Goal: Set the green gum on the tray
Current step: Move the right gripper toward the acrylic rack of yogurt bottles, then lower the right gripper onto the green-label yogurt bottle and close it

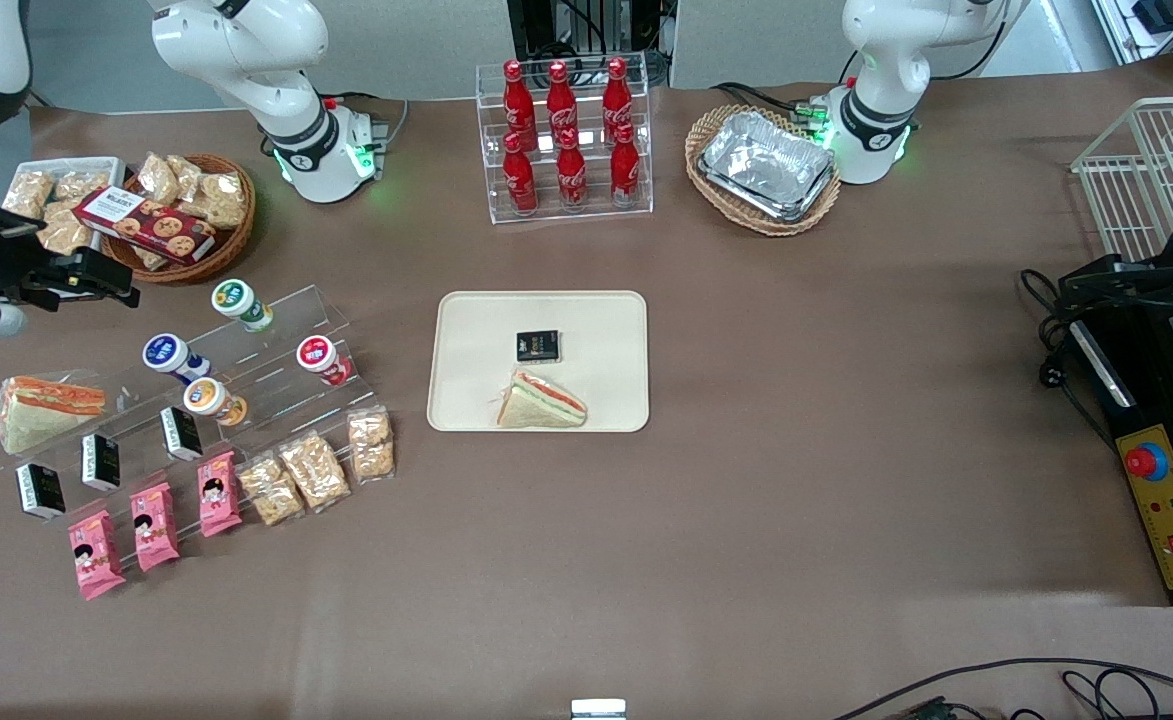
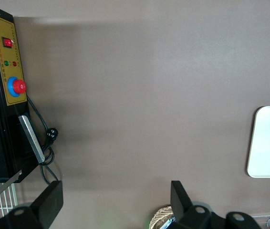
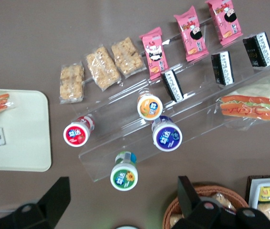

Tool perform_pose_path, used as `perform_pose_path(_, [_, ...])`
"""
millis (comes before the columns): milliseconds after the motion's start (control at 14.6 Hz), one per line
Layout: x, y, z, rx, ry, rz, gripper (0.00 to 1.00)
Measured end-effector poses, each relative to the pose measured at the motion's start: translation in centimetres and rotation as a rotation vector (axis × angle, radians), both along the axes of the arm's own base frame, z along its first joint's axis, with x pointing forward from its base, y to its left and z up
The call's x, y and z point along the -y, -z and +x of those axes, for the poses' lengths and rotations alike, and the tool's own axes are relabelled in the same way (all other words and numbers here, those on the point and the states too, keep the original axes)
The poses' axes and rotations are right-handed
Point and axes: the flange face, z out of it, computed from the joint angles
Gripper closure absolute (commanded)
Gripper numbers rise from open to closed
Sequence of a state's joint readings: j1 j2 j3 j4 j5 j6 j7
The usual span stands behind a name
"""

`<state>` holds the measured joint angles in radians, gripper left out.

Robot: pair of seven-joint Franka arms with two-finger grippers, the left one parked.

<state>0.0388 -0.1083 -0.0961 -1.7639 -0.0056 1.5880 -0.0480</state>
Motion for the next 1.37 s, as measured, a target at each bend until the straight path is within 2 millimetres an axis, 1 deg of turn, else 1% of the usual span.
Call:
perform_pose_path(68, [0.0,0.7,-0.6,0.026,-0.002,-0.005,0.00])
perform_pose_path(411, [-0.4,4.8,-4.8,0.083,-0.015,-0.002,0.00])
perform_pose_path(548, [-0.5,6.8,-5.8,0.101,-0.017,0.000,0.00])
perform_pose_path(822, [-0.7,11.4,-7.3,0.115,-0.020,0.002,0.00])
perform_pose_path(890, [-0.7,12.3,-7.6,0.113,-0.021,-0.001,0.00])
perform_pose_path(1233, [-0.8,14.7,-9.9,0.104,-0.028,-0.005,0.00])
perform_pose_path(1370, [-0.9,16.0,-10.6,0.113,-0.029,-0.004,0.00])
